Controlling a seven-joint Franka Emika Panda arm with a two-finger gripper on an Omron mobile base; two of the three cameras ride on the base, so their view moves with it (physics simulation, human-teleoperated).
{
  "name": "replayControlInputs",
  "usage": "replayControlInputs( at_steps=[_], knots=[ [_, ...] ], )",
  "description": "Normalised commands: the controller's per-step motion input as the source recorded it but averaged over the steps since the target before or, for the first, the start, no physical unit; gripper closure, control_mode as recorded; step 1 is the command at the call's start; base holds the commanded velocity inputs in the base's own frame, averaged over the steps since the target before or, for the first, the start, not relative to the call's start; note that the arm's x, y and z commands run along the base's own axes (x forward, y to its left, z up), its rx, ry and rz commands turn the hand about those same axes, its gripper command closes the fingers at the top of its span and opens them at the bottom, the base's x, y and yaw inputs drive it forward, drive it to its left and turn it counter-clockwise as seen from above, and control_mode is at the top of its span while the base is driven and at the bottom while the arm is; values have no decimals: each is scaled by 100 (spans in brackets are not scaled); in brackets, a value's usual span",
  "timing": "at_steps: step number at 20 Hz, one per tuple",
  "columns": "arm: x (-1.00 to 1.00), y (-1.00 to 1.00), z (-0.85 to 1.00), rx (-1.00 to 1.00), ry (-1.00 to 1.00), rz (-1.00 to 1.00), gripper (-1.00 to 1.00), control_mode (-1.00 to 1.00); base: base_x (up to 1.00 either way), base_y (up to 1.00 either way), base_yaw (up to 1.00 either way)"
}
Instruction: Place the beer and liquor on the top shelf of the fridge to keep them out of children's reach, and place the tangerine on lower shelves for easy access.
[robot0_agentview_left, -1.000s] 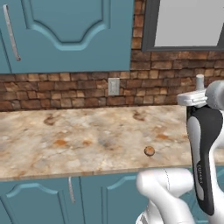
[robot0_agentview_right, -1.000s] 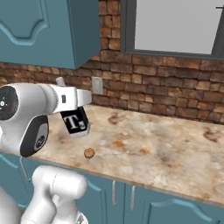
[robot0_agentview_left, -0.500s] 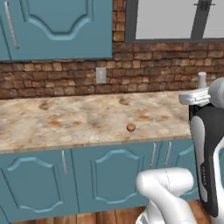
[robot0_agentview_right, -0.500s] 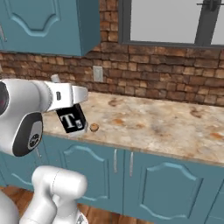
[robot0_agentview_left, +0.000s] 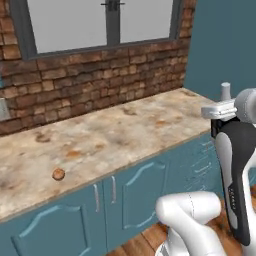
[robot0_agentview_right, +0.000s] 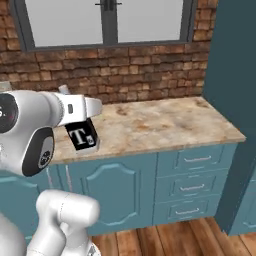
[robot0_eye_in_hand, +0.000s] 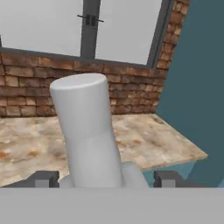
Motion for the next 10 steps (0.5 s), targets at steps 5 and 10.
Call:
replayControlInputs(
  at_steps=[5, 10],
  knots=[
    [0, 0, 0, 0, 0, 0, 100, 100, 10, -63, -76],
    [0, 0, 0, 0, 0, 0, 100, 100, 18, -70, -72]
  ],
)
